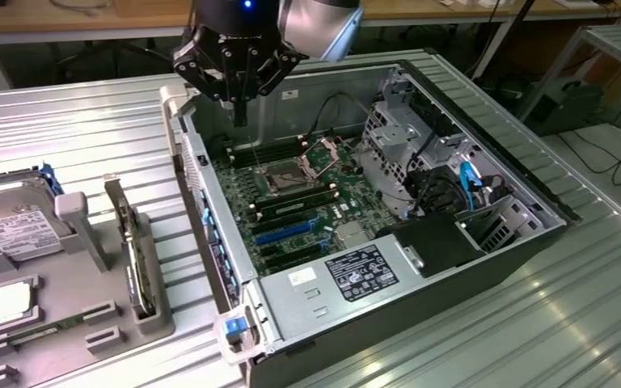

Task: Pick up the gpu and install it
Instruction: 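Reach for the gpu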

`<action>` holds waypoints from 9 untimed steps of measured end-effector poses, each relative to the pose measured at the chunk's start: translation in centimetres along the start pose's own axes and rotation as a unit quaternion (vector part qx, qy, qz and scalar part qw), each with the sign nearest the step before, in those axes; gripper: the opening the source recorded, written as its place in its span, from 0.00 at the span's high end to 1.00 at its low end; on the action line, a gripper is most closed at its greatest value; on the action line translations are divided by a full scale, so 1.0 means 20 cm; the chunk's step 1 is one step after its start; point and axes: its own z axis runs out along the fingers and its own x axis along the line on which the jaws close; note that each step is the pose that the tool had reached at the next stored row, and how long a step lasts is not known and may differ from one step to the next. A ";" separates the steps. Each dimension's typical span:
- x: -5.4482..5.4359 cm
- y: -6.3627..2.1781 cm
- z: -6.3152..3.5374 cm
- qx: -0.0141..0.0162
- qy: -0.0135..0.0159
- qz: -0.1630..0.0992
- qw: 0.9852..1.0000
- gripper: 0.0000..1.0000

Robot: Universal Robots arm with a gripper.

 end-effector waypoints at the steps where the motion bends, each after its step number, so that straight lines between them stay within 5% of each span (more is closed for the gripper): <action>1: 0.01 -0.001 0.000 0.000 0.000 0.000 1.000 0.89; 9: 0.06 -0.004 -0.001 0.000 0.001 0.000 1.000 0.89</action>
